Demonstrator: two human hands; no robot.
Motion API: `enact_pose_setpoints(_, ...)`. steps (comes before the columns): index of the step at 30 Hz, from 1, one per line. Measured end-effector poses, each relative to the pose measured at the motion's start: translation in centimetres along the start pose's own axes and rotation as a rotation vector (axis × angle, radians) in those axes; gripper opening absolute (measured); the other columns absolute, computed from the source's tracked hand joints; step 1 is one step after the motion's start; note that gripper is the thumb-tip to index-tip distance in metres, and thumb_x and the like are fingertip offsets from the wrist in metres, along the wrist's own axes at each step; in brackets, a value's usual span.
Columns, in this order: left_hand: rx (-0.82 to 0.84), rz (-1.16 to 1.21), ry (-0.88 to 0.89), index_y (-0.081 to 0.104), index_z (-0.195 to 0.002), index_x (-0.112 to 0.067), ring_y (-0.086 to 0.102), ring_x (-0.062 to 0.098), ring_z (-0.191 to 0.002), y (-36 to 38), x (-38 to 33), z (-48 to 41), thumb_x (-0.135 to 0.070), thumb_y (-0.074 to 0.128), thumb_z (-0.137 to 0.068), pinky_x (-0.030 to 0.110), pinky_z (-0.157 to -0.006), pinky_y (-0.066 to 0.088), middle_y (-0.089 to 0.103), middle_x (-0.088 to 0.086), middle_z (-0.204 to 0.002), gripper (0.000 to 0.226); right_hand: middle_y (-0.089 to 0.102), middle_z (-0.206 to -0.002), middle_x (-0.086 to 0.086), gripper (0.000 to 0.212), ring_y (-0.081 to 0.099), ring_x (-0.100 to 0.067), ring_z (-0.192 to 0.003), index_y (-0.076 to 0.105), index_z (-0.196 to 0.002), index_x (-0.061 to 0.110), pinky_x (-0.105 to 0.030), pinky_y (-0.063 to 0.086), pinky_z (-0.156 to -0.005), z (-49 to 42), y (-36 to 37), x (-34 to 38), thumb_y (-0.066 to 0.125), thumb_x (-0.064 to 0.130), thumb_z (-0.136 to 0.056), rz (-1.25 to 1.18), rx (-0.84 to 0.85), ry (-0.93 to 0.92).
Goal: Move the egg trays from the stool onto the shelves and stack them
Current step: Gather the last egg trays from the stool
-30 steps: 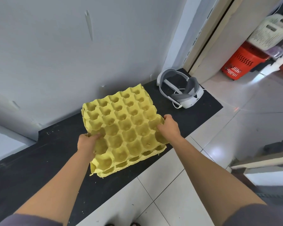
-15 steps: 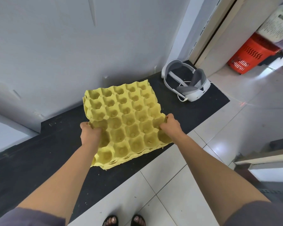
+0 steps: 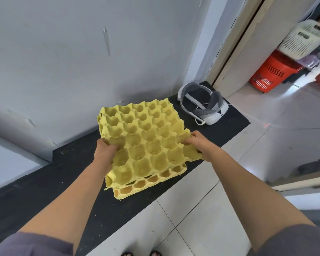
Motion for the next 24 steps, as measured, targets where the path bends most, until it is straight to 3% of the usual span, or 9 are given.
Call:
enact_pose_setpoints(3, -0.016, 0.022, 0.019, 0.035, -0.133, -0.018, 0.054, 0.034, -0.106, -0.7, -1.2, 1.0, -0.018, 0.071, -0.079, 0.05, -0.09, 0.049, 0.05, 0.011, -0.122, 0.065, 0.045, -0.104, 0.0, 0.039, 0.048, -0.019, -0.093, 0.04, -0.121, 0.025, -0.039, 0.047, -0.09, 0.9, -0.2, 1.1, 0.061, 0.028, -0.089, -0.021, 0.015, -0.033)
enact_pose_setpoints(5, -0.021, 0.049, 0.007, 0.035, -0.134, -0.019, 0.053, 0.033, -0.107, -1.2, -1.7, 1.7, -0.023, 0.071, -0.079, 0.049, -0.091, 0.048, 0.05, 0.01, -0.123, 0.066, 0.044, -0.109, -0.001, 0.039, 0.047, -0.02, -0.095, 0.039, -0.12, 0.025, -0.038, 0.045, -0.088, 1.7, -0.3, 1.6, 0.062, 0.03, -0.089, -0.032, 0.018, -0.028)
enact_pose_setpoints(8, 0.001, 0.045, 0.008, 0.032, -0.136, -0.018, 0.052, 0.031, -0.106, -1.7, -2.4, 3.1, -0.027, 0.071, -0.079, 0.046, -0.089, 0.047, 0.049, 0.009, -0.122, 0.07, 0.046, -0.113, -0.005, 0.039, 0.052, -0.026, -0.102, 0.04, -0.121, 0.025, -0.044, 0.049, -0.094, 3.5, -0.4, 1.8, 0.062, 0.028, -0.089, -0.042, 0.051, 0.001)
enact_pose_setpoints(12, 0.014, -0.011, 0.06, 0.03, -0.136, -0.013, 0.049, 0.035, -0.113, -2.9, -4.9, 5.8, -0.022, 0.071, -0.08, 0.053, -0.093, 0.045, 0.045, 0.011, -0.125, 0.069, 0.05, -0.109, -0.007, 0.041, 0.055, -0.027, -0.099, 0.04, -0.125, 0.022, -0.048, 0.051, -0.093, 6.9, -1.1, 3.2, 0.061, 0.025, -0.09, -0.063, 0.077, -0.013)
enact_pose_setpoints(15, 0.028, -0.024, 0.129, 0.031, -0.133, -0.01, 0.051, 0.034, -0.106, -4.0, -8.2, 8.3, -0.018, 0.069, -0.082, 0.051, -0.09, 0.047, 0.046, 0.013, -0.119, 0.064, 0.05, -0.11, -0.007, 0.039, 0.055, -0.027, -0.097, 0.039, -0.122, 0.022, -0.048, 0.051, -0.091, 10.3, -2.5, 5.6, 0.061, 0.027, -0.09, -0.084, 0.033, -0.047)
enact_pose_setpoints(17, 0.049, -0.044, 0.173, 0.03, -0.132, -0.011, 0.051, 0.034, -0.102, -4.6, -10.4, 9.9, -0.02, 0.069, -0.082, 0.049, -0.087, 0.049, 0.046, 0.011, -0.115, 0.064, 0.049, -0.114, -0.007, 0.041, 0.054, -0.028, -0.101, 0.036, -0.124, 0.022, -0.049, 0.049, -0.093, 12.3, -3.7, 7.3, 0.059, 0.029, -0.091, -0.093, -0.008, -0.073)
enact_pose_setpoints(21, 0.063, -0.053, 0.235, 0.031, -0.131, -0.014, 0.053, 0.034, -0.102, -6.8, -14.6, 13.3, -0.023, 0.07, -0.081, 0.047, -0.085, 0.05, 0.047, 0.011, -0.116, 0.064, 0.046, -0.121, -0.008, 0.042, 0.05, -0.021, -0.09, 0.032, -0.127, 0.021, -0.039, 0.043, -0.081, 17.0, -5.3, 10.3, 0.057, 0.03, -0.093, -0.099, -0.079, -0.13)
enact_pose_setpoints(24, 0.054, -0.046, 0.295, 0.031, -0.133, -0.013, 0.055, 0.034, -0.103, -8.2, -17.2, 15.9, -0.021, 0.071, -0.08, 0.048, -0.087, 0.051, 0.049, 0.012, -0.118, 0.068, 0.036, -0.143, -0.009, 0.068, 0.046, -0.027, -0.11, 0.022, -0.147, 0.021, -0.036, 0.038, -0.084, 20.1, -6.5, 12.2, 0.06, 0.031, -0.092, -0.113, -0.144, -0.207)
Point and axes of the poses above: each hand's wrist, its own z-axis away from the middle knuckle, its own y-axis out of the palm, x = y × z, the point moved 10 cm from there along -z, towards the middle knuckle
